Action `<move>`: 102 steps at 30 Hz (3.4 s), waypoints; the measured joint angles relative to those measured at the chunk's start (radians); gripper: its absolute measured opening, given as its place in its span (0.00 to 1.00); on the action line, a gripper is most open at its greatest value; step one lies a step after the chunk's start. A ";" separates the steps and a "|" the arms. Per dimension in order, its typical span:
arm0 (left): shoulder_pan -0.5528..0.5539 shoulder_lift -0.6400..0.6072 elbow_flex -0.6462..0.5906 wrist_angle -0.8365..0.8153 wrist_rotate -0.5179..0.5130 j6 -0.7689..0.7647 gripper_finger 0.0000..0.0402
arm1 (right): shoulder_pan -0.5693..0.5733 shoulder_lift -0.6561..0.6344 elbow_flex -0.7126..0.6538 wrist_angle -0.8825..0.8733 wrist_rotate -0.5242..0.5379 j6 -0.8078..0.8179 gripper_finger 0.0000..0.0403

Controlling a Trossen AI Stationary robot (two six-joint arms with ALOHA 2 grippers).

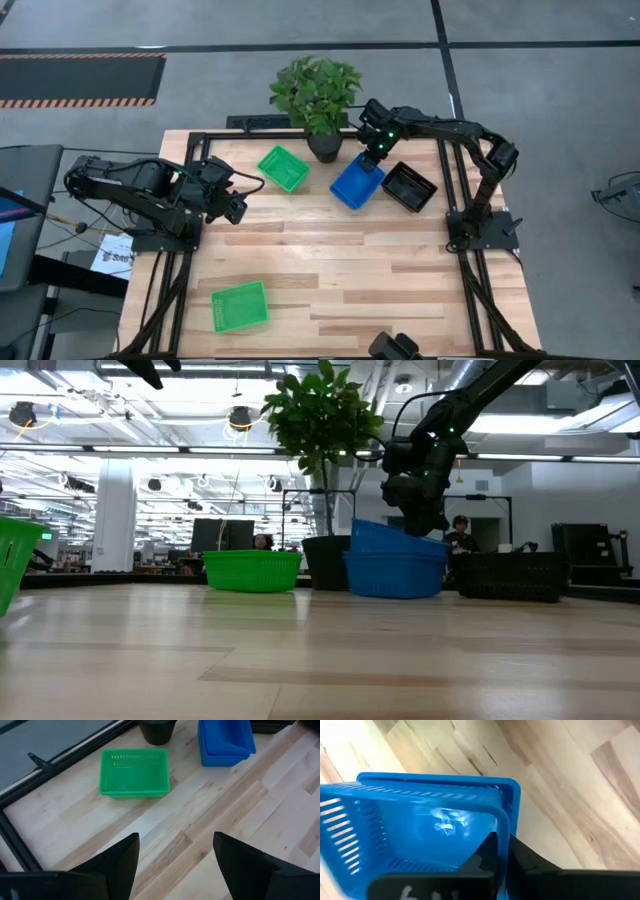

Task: Stack baskets by color
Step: Stack the bottom blue basket on the top blue basket, then stack the bottom green basket on the top green basket

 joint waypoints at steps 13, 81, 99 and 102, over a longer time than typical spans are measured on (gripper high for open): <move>0.000 0.000 0.000 0.001 0.005 -0.006 0.60 | -0.006 0.000 0.000 -0.020 0.000 0.001 0.34; -0.789 0.172 -0.303 0.050 0.716 -0.720 0.60 | 0.959 -0.281 0.287 -0.528 0.402 1.017 0.55; -0.822 0.173 -0.636 0.552 0.684 -1.108 0.60 | 1.151 -0.079 0.287 -0.409 0.450 1.150 0.55; -0.806 0.172 -0.684 0.669 0.657 -1.117 0.60 | 1.160 -0.080 0.287 -0.404 0.456 1.174 0.55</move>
